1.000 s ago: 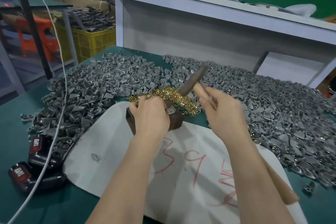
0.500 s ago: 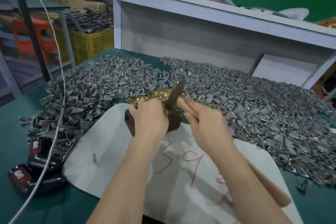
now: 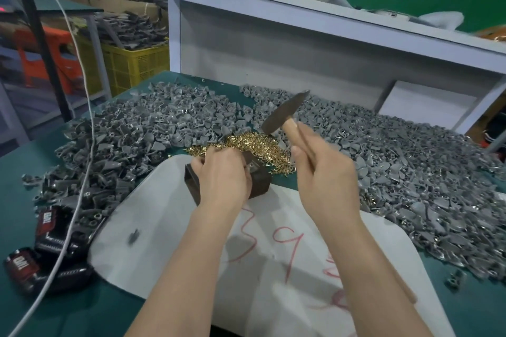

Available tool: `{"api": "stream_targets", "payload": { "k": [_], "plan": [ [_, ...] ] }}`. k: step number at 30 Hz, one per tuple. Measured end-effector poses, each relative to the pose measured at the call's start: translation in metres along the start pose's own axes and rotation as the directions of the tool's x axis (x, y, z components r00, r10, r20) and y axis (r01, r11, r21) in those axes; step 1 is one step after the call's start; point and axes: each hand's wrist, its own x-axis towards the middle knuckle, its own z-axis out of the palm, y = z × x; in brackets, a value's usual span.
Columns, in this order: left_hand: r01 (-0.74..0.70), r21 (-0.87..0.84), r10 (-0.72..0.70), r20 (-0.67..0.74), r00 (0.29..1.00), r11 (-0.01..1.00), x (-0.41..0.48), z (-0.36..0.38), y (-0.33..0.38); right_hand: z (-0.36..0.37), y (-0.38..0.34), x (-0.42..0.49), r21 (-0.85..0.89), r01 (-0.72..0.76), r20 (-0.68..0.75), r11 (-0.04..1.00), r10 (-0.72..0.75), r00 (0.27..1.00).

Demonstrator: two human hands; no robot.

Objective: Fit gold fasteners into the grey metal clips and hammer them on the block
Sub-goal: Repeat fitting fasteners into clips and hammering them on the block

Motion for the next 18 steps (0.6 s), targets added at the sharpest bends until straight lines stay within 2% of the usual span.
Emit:
{"api": "stream_targets", "payload": {
  "k": [2,3,5,7,8,10,12,15,18],
  "plan": [
    [-0.010,0.007,0.010,-0.007,1.000,1.000,-0.001,-0.001,0.000,0.004,0.000,-0.004,-0.103,0.004,0.232,0.995,0.020,0.973],
    [-0.017,0.009,0.017,-0.008,1.000,1.000,-0.002,-0.001,0.001,0.003,0.000,-0.003,-0.159,0.002,0.299,0.987,0.046,0.953],
    [-0.011,0.014,0.011,-0.001,1.000,1.000,-0.001,0.000,0.000,-0.001,0.002,0.003,-0.187,-0.016,0.229,0.982,0.059,0.972],
    [-0.010,0.010,0.010,-0.011,1.000,1.000,0.000,0.001,0.000,-0.002,0.001,0.000,-0.015,-0.040,0.019,0.999,0.040,0.999],
    [-0.007,0.009,0.007,-0.016,1.000,1.000,0.001,0.001,0.000,0.000,0.000,-0.001,0.042,-0.039,-0.013,0.998,0.040,0.999],
    [-0.004,0.003,0.004,-0.012,1.000,1.000,0.000,0.001,0.000,0.005,-0.001,-0.005,-0.014,-0.040,0.158,0.999,0.042,0.987],
    [-0.015,-0.011,0.015,-0.018,1.000,1.000,-0.001,0.000,0.001,0.005,0.003,-0.004,-0.100,-0.027,0.325,0.995,0.058,0.944],
    [-0.009,-0.009,0.009,-0.009,1.000,1.000,-0.001,0.000,0.000,0.000,0.012,0.011,-0.077,-0.030,0.302,0.997,0.052,0.952],
    [-0.005,-0.034,0.005,-0.002,1.000,0.999,-0.001,0.000,0.000,0.008,0.028,0.022,-0.019,-0.184,0.286,0.983,0.182,0.941]
  ]
}}
